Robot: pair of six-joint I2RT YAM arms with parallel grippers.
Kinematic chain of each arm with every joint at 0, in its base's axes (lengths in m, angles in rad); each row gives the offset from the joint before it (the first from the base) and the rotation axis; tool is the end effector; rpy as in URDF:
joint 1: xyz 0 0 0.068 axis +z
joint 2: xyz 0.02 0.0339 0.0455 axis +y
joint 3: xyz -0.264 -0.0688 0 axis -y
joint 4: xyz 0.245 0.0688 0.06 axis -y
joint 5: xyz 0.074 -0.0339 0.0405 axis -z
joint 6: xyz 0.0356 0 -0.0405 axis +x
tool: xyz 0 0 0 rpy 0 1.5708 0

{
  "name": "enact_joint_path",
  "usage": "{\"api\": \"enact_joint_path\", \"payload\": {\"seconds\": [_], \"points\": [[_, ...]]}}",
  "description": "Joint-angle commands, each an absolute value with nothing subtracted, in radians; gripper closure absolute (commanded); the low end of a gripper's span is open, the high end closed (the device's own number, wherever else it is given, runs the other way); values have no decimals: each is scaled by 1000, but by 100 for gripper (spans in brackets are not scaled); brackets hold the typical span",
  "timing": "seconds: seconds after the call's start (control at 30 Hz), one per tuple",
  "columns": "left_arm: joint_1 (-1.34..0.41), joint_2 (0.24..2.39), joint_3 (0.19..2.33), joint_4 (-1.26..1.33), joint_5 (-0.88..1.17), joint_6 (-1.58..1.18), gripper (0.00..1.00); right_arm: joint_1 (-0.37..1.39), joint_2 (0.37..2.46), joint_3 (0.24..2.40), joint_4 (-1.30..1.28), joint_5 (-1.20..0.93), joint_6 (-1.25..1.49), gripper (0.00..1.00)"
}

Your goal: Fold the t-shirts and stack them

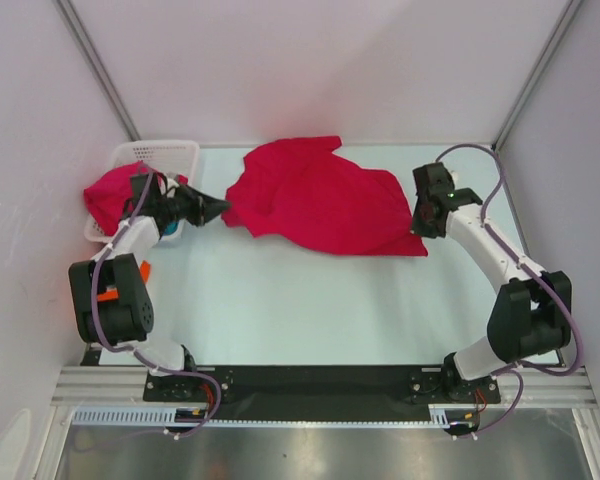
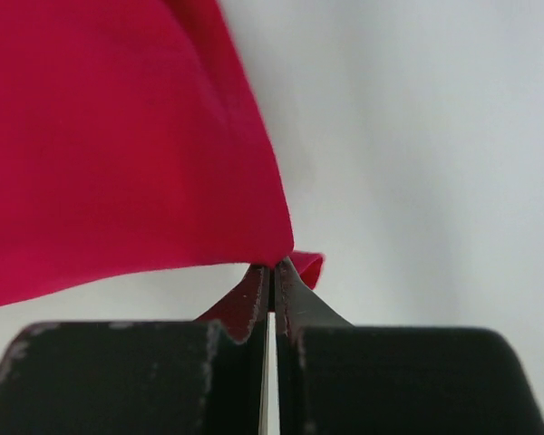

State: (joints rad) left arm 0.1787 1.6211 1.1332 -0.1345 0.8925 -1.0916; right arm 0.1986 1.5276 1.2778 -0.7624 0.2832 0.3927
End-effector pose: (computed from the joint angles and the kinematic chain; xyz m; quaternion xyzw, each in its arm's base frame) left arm 0.3553 0.0360 0.2592 -0.3175 0.7630 -0.5262 0.2005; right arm 0.3139 0.0530 0.2831 0.1309 0.9434 -0.0503 0.3006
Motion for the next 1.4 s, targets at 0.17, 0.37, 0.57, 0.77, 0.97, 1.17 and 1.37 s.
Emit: {"api": "enact_joint_path", "payload": {"seconds": [0.17,0.37,0.57,0.77,0.97,1.17,1.37], "points": [[175,1172,885,-158,845,-985,92,511,1350,1089,-798,322,630,100],[176,961,740,-256,836,-971,92,586,1316,1097,-939,422,689,100],[196,885,658,-275,839,-970,85,583,1305,1071,-956,407,680,87],[241,882,705,-316,838,-937,83,589,1298,1089,-969,394,690,86],[268,897,742,-325,844,-920,83,589,1259,1074,-1000,408,716,87],[268,928,741,-310,880,-905,82,514,1317,1072,-876,423,667,46],[270,953,781,-360,930,-841,80,341,1534,1245,-668,301,543,42]]}}
